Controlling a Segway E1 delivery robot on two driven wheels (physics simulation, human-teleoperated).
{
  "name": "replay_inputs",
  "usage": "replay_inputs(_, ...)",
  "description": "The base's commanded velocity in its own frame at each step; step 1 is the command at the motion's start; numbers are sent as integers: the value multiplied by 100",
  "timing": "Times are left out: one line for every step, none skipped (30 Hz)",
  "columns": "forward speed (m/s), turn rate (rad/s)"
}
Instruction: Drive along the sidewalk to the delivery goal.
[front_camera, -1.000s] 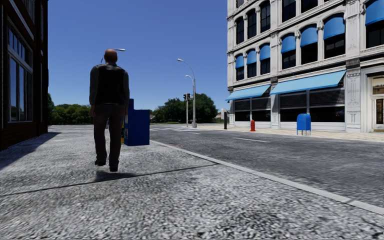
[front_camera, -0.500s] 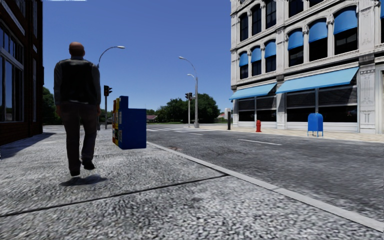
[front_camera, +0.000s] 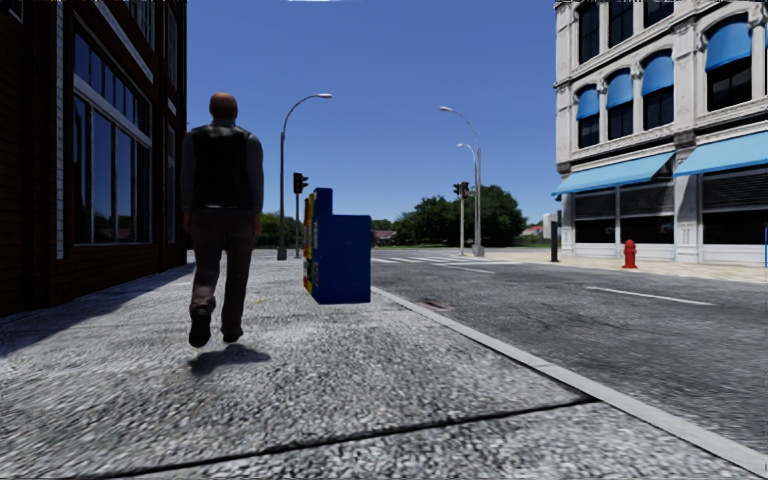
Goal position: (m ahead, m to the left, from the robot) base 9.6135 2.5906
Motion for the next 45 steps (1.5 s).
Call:
replay_inputs(137, 56)
replay_inputs(137, 56)
replay_inputs(137, 56)
replay_inputs(137, 56)
replay_inputs(137, 56)
replay_inputs(137, 56)
replay_inputs(137, 56)
replay_inputs(137, 56)
replay_inputs(137, 55)
replay_inputs(137, 53)
replay_inputs(137, 53)
replay_inputs(137, 53)
replay_inputs(137, 53)
replay_inputs(137, 48)
replay_inputs(137, 0)
replay_inputs(137, 0)
replay_inputs(137, 0)
replay_inputs(137, 0)
replay_inputs(137, 0)
replay_inputs(137, 0)
replay_inputs(137, 0)
replay_inputs(137, 0)
replay_inputs(137, 0)
replay_inputs(137, 0)
replay_inputs(138, 0)
replay_inputs(138, 0)
replay_inputs(138, 0)
replay_inputs(138, 0)
replay_inputs(138, 0)
replay_inputs(138, 0)
replay_inputs(138, 0)
replay_inputs(138, 0)
replay_inputs(138, 14)
replay_inputs(138, 24)
replay_inputs(138, 24)
replay_inputs(138, 27)
replay_inputs(138, 28)
replay_inputs(138, 28)
replay_inputs(138, 28)
replay_inputs(138, 28)
replay_inputs(138, 33)
replay_inputs(138, 36)
replay_inputs(138, 38)
replay_inputs(138, 40)
replay_inputs(138, 40)
